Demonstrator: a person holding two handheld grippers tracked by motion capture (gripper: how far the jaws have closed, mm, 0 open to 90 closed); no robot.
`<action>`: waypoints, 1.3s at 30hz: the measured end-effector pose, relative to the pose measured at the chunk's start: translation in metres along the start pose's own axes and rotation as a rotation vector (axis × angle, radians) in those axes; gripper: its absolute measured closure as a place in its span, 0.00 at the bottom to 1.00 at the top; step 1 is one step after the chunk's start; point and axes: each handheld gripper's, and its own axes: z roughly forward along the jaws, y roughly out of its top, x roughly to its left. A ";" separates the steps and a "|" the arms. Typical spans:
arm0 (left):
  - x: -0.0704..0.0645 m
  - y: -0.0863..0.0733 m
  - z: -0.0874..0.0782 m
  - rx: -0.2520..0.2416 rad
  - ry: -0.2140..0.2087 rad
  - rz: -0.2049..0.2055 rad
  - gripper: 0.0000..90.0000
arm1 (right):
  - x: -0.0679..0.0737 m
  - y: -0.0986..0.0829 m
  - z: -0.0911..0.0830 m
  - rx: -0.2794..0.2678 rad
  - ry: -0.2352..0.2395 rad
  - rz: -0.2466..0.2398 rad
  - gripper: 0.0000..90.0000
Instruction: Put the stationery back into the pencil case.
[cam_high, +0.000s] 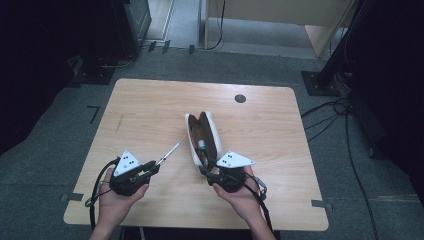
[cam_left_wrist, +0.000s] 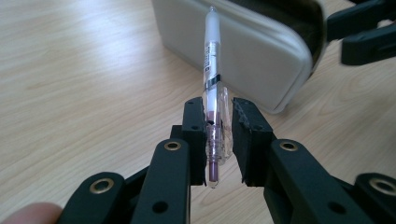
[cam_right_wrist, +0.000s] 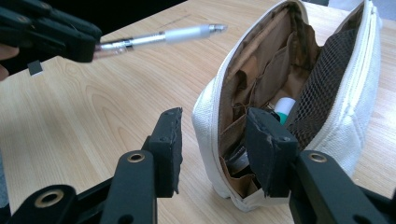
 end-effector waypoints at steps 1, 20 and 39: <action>-0.001 0.002 -0.001 -0.002 -0.002 0.004 0.85 | 0.000 0.000 0.000 0.000 0.000 0.000 0.63; -0.028 0.023 0.008 -0.020 -0.087 0.059 0.85 | -0.005 0.001 -0.002 -0.024 -0.005 0.022 0.61; -0.038 0.020 0.016 -0.049 -0.102 0.064 0.85 | -0.009 0.011 -0.001 -0.111 0.036 0.219 0.70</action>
